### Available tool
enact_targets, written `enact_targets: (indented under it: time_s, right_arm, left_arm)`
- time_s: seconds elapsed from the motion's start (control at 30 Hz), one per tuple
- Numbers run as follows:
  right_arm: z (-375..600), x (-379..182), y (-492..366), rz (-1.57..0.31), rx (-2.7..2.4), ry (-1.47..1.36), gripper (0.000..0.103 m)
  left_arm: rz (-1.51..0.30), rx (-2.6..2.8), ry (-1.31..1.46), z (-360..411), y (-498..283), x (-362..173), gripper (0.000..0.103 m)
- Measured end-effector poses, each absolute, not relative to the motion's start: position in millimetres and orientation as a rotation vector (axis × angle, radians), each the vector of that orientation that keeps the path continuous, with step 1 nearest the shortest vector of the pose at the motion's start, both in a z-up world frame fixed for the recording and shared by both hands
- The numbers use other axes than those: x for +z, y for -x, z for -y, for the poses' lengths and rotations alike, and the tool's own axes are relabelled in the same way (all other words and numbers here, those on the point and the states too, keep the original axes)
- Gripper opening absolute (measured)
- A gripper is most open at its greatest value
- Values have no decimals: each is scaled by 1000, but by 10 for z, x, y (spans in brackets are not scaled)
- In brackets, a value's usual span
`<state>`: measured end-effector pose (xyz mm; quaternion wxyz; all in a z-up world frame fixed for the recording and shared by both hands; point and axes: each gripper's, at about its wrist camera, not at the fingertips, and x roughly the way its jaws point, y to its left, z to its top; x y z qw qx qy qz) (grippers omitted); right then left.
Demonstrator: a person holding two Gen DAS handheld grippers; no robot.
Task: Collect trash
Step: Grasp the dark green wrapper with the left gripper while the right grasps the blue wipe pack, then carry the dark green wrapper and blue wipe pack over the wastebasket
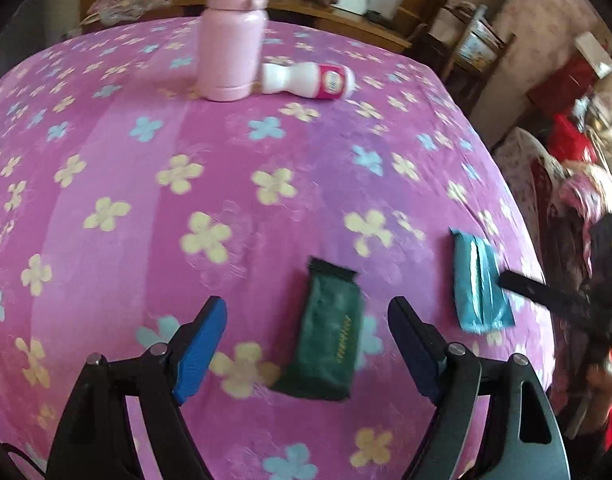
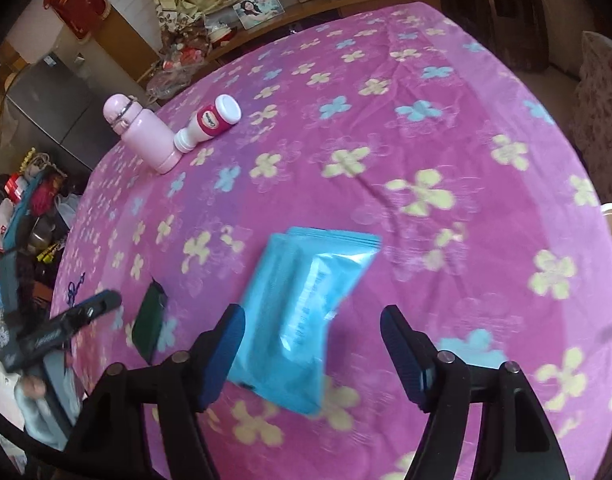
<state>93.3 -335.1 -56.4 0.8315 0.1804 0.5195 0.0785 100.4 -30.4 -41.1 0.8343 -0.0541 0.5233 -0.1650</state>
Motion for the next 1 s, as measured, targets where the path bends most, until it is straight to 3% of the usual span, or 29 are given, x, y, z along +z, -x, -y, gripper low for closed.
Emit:
enact_targets:
  time_s: [0.3,0.53,0.57,0.6,0.67,0.83,1.0]
  right_arm:
    - [2945,-692,-1103,-1139,162,-331,75]
    - [2698,-735,-1134,-1136,140,-116,76]
    - [2675,-740,-1109,-1130,144,-83,76]
    - [2659,-747,-1078,-1124,143,-48,76]
    - [2661,-750,-977,-1101,132,17,67]
    - [2848,-571,-745,-1027,141,-2,60]
    - [3096,-386,-567,-992,129,-39,60]
  left_arm:
    - [-1128,-346,-31,619,-941,-729,83]
    - [-1091,-303,-76,700,-948,-768,82]
    - [-1082,-293,-86,712,-930,-762,72]
    - [-1071,-282,-103,725,-915,-750,51]
    - [-1070,-277,-112,746,-912,-730,33]
    - [-1079,-306,-55,813,-888,-663,30]
    - [-1042,-339,-68,1095,-808,-496,30]
